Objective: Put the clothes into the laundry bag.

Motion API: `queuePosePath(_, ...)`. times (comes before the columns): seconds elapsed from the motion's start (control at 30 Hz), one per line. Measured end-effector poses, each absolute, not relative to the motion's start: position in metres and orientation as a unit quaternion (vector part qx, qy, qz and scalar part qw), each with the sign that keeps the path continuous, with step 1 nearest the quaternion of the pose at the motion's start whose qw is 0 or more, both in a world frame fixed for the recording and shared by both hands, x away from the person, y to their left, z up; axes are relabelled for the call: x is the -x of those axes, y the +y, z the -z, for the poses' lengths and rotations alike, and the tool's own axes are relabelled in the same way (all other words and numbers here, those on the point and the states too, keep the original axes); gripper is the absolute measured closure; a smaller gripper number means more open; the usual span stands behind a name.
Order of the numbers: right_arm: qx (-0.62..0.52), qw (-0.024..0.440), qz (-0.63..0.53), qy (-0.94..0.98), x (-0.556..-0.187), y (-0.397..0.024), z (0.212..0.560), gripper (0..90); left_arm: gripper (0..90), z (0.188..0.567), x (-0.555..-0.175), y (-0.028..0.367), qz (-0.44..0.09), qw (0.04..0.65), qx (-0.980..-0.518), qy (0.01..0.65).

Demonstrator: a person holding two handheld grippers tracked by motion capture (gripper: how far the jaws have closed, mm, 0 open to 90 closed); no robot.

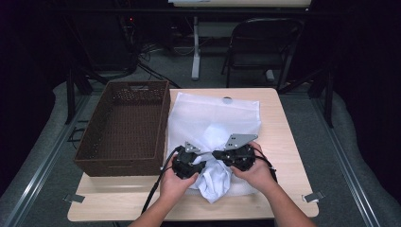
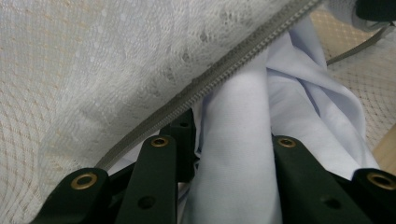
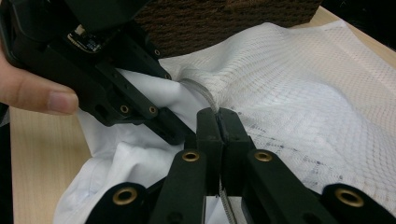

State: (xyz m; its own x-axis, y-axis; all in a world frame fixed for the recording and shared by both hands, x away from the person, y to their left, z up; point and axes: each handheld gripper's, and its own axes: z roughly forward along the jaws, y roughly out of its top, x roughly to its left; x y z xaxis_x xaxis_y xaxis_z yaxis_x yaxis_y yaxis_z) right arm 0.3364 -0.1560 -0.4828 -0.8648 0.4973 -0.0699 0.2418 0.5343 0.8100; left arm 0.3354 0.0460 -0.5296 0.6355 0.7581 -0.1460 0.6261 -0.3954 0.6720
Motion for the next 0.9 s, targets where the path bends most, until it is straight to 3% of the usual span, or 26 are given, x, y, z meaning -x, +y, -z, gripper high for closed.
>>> queuePosePath(0.57, -0.214, 0.147, -0.43, 0.865, -0.336, -0.155, 0.484, 88.7, 72.0, 0.537, -0.345, 0.034, -0.103, 0.366, -0.817, 0.432)
queuePosePath(0.9, -0.22, 0.147, -0.424, 0.866, -0.339, -0.157, 0.488, 88.6, 55.2, 0.539, -0.343, 0.034, -0.09, 0.362, -0.824, 0.426)
